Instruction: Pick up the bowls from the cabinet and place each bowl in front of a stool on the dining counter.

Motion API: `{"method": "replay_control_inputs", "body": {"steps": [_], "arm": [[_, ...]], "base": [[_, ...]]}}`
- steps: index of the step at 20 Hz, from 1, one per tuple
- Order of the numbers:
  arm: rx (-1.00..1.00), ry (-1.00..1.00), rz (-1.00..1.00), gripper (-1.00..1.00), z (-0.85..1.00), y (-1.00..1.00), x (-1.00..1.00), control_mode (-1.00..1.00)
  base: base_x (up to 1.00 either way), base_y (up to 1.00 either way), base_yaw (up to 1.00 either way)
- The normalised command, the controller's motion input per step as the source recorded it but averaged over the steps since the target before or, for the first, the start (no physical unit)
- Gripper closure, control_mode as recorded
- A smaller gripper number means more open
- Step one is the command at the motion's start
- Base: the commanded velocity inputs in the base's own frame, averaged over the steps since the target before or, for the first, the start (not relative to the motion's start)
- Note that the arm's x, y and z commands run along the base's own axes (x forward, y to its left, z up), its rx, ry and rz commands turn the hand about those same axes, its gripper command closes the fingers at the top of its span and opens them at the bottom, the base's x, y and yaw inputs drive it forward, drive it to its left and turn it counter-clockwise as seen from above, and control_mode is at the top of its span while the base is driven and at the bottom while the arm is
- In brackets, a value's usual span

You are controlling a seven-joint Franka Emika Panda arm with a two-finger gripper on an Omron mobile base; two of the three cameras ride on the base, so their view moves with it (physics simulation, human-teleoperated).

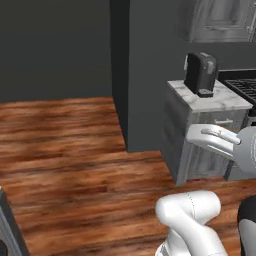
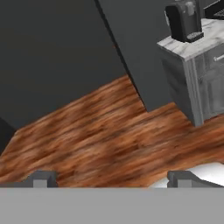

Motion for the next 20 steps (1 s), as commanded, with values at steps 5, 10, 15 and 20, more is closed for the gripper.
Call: {"method": "replay_control_inputs", "body": {"steps": [5, 10, 15, 20], "arm": [[0.00, 0.00, 0.00, -1.00, 0.00, 0.00, 0.00, 1.00], [0.00, 0.00, 0.00, -1.00, 0.00, 0.00, 0.00, 1.00], [0.00, 0.00, 0.00, -1.00, 0.00, 0.00, 0.00, 1.00], [0.00, 0.00, 0.00, -1.00, 0.00, 0.00, 0.00, 1.00]], "base": [[0.11, -0.24, -0.83], [0.77, -0.79, -0.26], [0.93, -1.00, 0.25], [0.47, -1.00, 0.29]]}}
